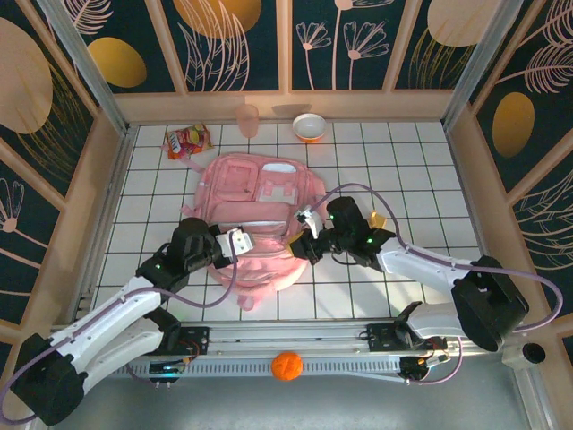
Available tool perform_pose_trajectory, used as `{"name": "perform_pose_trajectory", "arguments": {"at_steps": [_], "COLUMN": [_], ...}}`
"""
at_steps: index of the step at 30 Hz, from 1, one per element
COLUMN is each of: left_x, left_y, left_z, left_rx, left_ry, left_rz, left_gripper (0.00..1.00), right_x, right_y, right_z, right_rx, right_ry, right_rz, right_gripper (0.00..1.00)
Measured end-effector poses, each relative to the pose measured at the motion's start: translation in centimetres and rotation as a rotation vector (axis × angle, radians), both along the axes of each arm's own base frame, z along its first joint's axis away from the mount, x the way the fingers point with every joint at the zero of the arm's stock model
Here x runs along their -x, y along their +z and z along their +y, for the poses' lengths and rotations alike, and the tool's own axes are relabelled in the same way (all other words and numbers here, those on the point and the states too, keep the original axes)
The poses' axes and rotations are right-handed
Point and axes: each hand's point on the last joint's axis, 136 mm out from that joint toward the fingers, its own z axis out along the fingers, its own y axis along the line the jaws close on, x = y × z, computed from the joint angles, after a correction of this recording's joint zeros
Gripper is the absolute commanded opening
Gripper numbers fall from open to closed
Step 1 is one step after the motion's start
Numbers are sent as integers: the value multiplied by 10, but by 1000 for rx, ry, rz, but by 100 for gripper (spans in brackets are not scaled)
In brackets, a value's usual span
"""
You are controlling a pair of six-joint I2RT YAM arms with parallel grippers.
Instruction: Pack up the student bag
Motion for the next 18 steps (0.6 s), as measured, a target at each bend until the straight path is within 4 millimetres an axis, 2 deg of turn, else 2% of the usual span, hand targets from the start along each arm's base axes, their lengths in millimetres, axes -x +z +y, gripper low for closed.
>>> {"name": "perform_pose_trajectory", "arguments": {"at_steps": [6,12,18], "left_x": [-5,-5,0], "left_y": [7,13,13], "left_z": [-5,-10,-19], "left_rx": [64,131,140], "left_ry": [40,79,74], "left_rz": [63,118,138], "left_gripper": [0,0,0], "right_x": [1,7,10], "right_y": [14,26,22], "right_z": [2,18,44], "right_rx": [0,2,30], "right_ry": [-43,-69,-58], "right_rz": [-34,-54,-35], "right_gripper": [0,0,0]}}
